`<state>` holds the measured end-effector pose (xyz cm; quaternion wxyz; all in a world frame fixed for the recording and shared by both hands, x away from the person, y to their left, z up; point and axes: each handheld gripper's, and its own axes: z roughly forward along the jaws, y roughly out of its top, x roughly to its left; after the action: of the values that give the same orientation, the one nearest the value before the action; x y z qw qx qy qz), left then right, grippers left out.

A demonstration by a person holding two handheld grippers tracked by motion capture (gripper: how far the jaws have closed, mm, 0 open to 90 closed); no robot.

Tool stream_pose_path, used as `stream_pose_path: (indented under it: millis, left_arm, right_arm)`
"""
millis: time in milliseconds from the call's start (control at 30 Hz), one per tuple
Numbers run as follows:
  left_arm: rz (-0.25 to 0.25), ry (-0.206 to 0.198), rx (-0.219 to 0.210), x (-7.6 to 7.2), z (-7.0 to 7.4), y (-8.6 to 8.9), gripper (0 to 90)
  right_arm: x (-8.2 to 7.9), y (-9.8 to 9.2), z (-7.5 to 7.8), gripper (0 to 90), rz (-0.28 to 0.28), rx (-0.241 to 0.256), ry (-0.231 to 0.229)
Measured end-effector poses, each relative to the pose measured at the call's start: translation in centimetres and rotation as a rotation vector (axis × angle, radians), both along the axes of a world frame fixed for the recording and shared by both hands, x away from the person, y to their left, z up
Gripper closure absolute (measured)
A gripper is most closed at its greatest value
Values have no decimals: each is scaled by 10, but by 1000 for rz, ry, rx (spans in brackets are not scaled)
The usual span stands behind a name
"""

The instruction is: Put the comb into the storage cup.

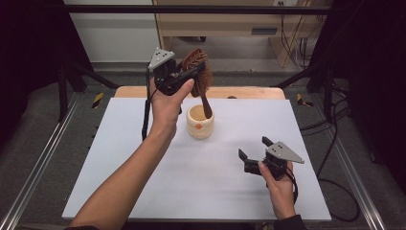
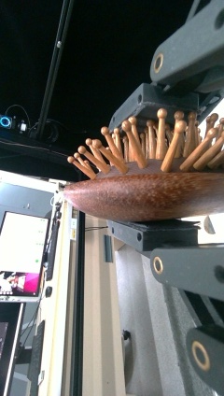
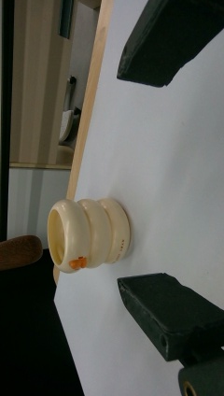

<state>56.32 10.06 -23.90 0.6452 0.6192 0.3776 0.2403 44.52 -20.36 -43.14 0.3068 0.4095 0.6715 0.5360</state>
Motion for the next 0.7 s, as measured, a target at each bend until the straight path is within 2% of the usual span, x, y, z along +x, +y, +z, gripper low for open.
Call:
stream_pose_path:
  millis: [67, 200, 500, 700]
  left_arm:
    - [5, -3, -1, 1, 0, 1, 507]
    - [29, -15, 22, 3, 1, 3, 507]
    - [62, 2, 1, 12, -4, 13, 507]
    - [70, 1, 5, 17, -7, 13, 507]
  right_arm:
    - [0, 0, 0, 36, 1, -2, 0]
    - [0, 1, 0, 36, 5, -4, 0]
    - [0, 2, -1, 36, 12, -2, 7]
    - [1, 2, -2, 36, 19, -3, 13]
